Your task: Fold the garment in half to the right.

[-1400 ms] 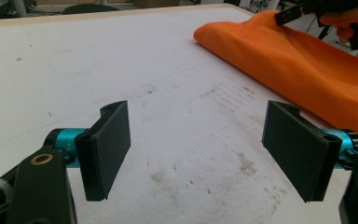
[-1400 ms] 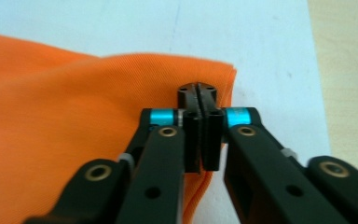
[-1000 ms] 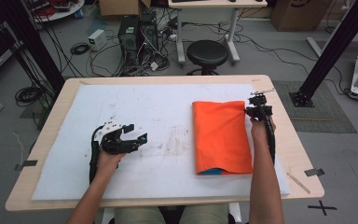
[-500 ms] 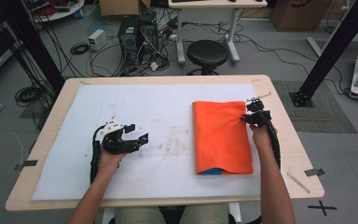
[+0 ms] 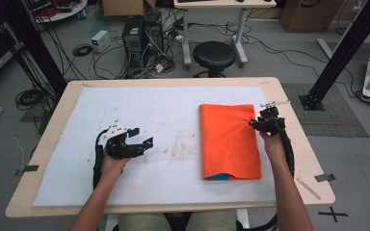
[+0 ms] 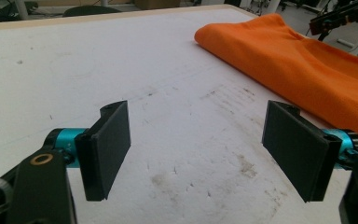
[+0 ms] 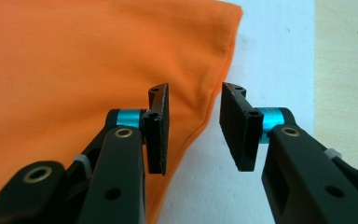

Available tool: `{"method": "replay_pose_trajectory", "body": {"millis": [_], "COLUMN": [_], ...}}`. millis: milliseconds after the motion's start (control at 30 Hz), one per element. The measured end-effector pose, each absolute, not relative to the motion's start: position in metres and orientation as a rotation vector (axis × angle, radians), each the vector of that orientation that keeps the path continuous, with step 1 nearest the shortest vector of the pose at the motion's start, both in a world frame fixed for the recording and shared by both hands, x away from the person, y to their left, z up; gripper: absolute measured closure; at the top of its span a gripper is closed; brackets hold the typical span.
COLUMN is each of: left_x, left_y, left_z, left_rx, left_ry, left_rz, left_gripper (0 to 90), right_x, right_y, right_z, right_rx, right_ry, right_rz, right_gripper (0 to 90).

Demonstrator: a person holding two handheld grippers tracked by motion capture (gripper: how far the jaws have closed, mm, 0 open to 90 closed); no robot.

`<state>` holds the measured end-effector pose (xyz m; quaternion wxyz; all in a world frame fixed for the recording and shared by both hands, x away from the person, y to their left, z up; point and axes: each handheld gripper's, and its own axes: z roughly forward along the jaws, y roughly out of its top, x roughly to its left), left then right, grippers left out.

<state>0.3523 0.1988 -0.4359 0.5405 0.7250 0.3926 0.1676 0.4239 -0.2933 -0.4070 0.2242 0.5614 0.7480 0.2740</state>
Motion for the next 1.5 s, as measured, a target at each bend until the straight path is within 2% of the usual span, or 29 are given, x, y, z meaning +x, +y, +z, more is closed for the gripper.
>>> {"method": "replay_pose_trajectory", "body": {"millis": [400, 467, 533, 733, 767, 800, 833, 933, 1067, 1267, 1500], "left_x": [0.352, 0.352, 0.352, 0.352, 0.352, 0.352, 0.352, 0.352, 0.352, 0.352, 0.352], "left_y": [0.197, 0.196, 0.195, 0.197, 0.197, 0.196, 0.196, 0.196, 0.195, 0.196, 0.196], "left_z": [-0.436, -0.436, -0.436, -0.436, -0.436, -0.436, -0.436, -0.436, -0.435, -0.435, -0.435], "left_rx": [1.73, 1.729, 1.729, 1.729, 1.73, 1.729, 1.729, 1.73, 1.731, 1.727, 1.728], "left_ry": [0.929, 0.928, 0.926, 0.927, 0.927, 0.929, 0.928, 0.928, 0.925, 0.926, 0.924], "left_rz": [0.398, 0.397, 0.397, 0.397, 0.397, 0.397, 0.397, 0.399, 0.395, 0.394, 0.398], "left_gripper": [23.6, 23.6, 23.6, 23.6, 23.6, 23.6, 23.6, 23.6, 23.6, 23.6, 23.6], "right_x": [0.352, 0.343, 0.339, 0.336, 0.336, 0.335, 0.334, 0.329, 0.322, 0.311, 0.311], "right_y": [-0.288, -0.289, -0.292, -0.303, -0.305, -0.304, -0.302, -0.29, -0.262, -0.214, -0.196], "right_z": [-0.41, -0.417, -0.422, -0.422, -0.422, -0.422, -0.421, -0.414, -0.404, -0.405, -0.428], "right_rx": [1.465, 1.49, 1.487, 1.489, 1.492, 1.504, 1.502, 1.453, 1.367, 1.279, 1.239], "right_ry": [2.16, 2.194, 2.226, 2.198, 2.197, 2.195, 2.179, 2.146, 2.14, 2.339, 2.425], "right_rz": [0.83, 0.795, 0.792, 0.719, 0.721, 0.731, 0.734, 0.762, 0.817, 0.918, 0.778], "right_gripper": [64.7, 69.5, 86.6, 88.6, 86.2, 76.1, 61.7, 42.3, 26.8, 24.8, 25.0]}}
